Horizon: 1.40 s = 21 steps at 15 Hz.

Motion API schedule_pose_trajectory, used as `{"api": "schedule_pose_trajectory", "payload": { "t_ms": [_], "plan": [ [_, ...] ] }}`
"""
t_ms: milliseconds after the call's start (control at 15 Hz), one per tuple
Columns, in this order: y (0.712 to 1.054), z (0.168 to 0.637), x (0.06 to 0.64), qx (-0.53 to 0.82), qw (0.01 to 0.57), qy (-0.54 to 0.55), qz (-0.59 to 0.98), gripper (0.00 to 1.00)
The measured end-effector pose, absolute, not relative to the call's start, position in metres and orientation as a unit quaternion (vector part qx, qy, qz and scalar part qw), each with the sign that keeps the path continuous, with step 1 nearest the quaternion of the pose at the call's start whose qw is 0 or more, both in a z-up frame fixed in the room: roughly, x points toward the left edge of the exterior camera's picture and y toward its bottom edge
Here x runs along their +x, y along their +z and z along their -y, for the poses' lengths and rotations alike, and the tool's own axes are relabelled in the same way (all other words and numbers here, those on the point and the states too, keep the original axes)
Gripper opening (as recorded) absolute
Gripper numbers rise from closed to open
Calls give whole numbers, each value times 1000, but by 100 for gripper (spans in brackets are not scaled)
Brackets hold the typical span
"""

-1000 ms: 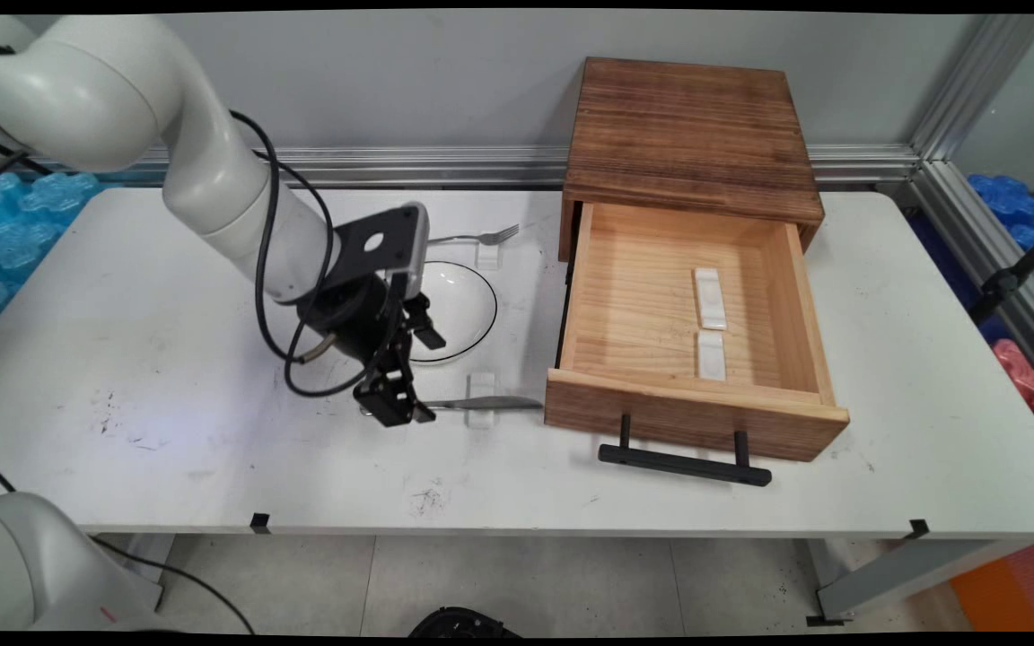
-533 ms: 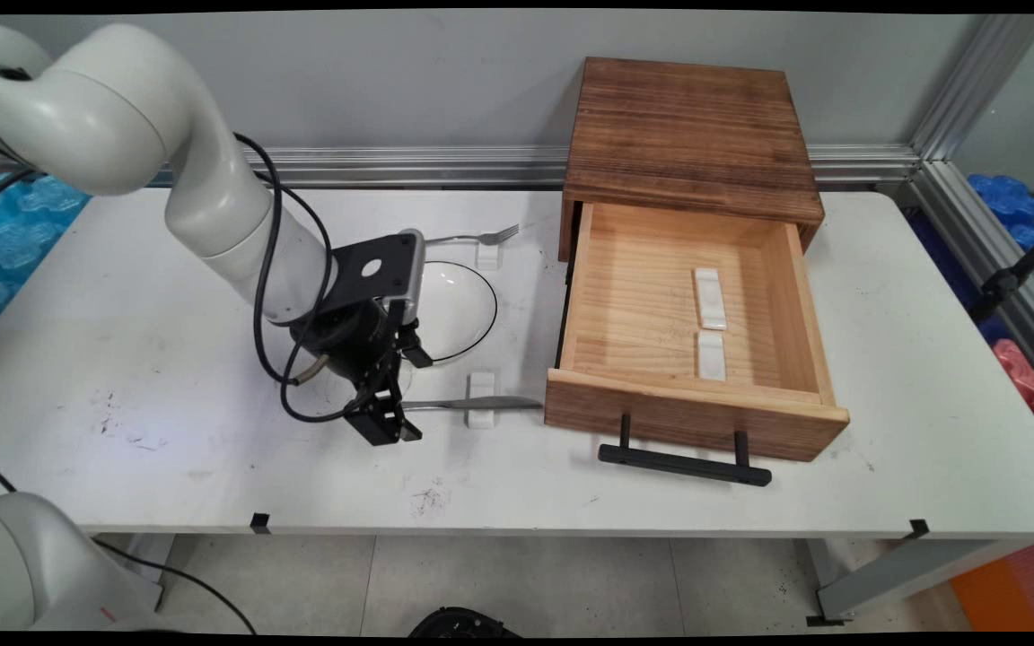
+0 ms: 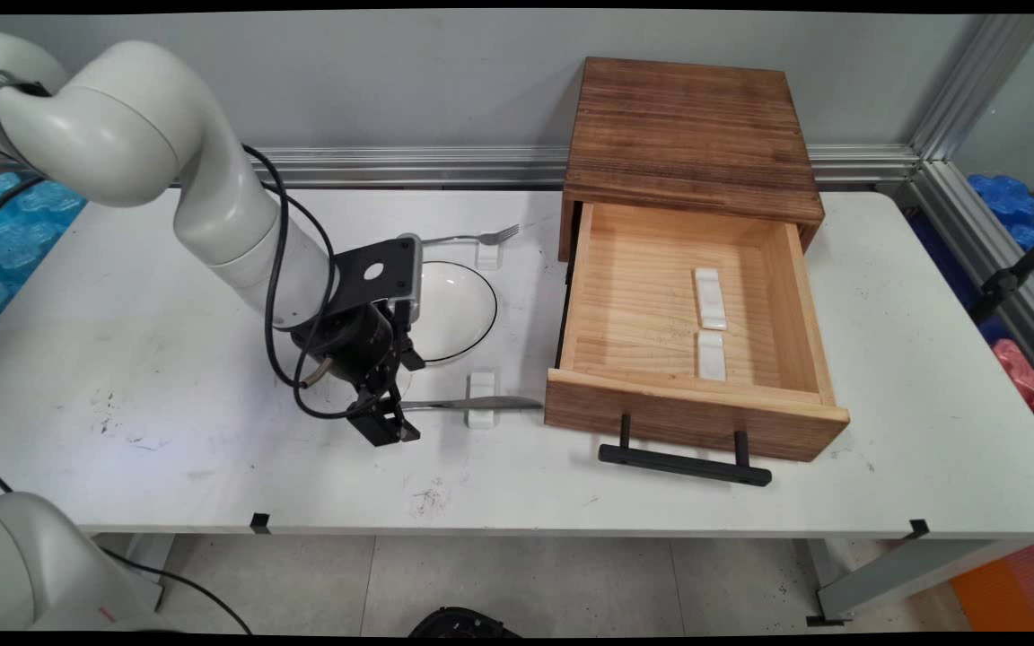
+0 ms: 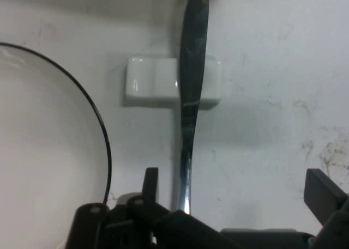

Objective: Pick up the knife from the right of the white plate

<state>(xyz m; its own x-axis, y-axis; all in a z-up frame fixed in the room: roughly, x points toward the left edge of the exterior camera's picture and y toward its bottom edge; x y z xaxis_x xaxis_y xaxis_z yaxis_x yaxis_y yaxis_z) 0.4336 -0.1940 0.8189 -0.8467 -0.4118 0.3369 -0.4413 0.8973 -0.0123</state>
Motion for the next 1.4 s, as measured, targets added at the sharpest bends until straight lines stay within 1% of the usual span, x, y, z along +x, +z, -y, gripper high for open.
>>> {"api": "schedule_pose_trajectory", "payload": {
  "t_ms": [733, 1400],
  "plan": [
    [808, 206, 438, 242, 175, 38, 953, 100],
    [797, 218, 436, 215, 197, 50, 955, 100]
  ]
}}
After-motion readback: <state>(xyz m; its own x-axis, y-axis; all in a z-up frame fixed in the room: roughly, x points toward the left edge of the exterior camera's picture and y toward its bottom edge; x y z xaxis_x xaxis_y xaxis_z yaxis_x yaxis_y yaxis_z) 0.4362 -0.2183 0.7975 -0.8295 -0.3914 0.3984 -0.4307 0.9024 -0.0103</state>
